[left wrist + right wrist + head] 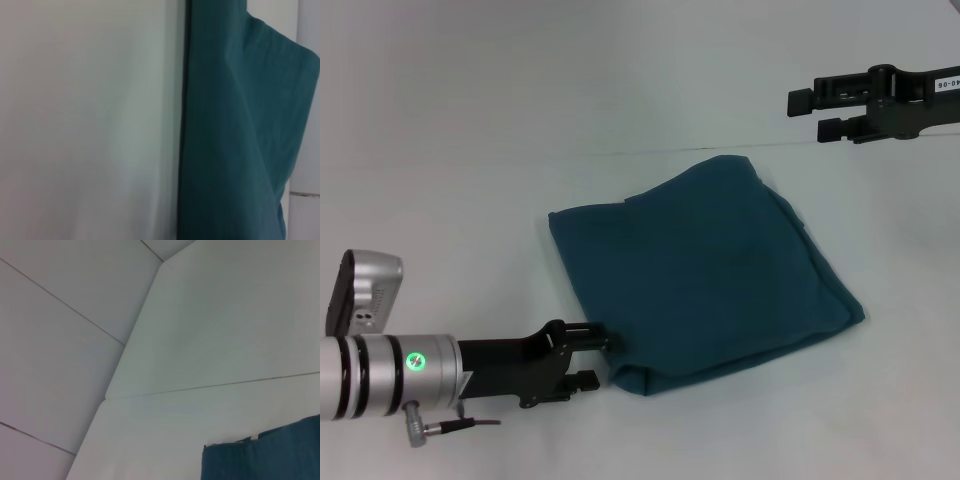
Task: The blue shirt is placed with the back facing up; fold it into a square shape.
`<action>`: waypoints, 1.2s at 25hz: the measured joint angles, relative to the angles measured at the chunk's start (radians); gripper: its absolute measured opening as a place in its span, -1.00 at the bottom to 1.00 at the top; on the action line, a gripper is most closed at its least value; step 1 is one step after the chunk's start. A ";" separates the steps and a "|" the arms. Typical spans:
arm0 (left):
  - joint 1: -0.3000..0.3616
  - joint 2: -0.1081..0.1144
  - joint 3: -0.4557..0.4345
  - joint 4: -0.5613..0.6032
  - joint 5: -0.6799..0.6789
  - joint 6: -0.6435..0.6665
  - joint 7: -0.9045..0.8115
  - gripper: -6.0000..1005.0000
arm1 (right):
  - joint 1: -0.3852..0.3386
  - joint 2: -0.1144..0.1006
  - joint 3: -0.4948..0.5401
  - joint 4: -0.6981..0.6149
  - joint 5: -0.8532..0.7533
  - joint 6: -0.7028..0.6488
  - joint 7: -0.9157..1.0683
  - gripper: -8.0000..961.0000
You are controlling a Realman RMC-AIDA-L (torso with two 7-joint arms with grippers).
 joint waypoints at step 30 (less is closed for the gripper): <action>-0.077 -0.024 0.050 -0.039 -0.009 -0.057 0.032 -0.58 | -0.009 0.006 0.010 0.002 0.008 -0.012 0.006 0.80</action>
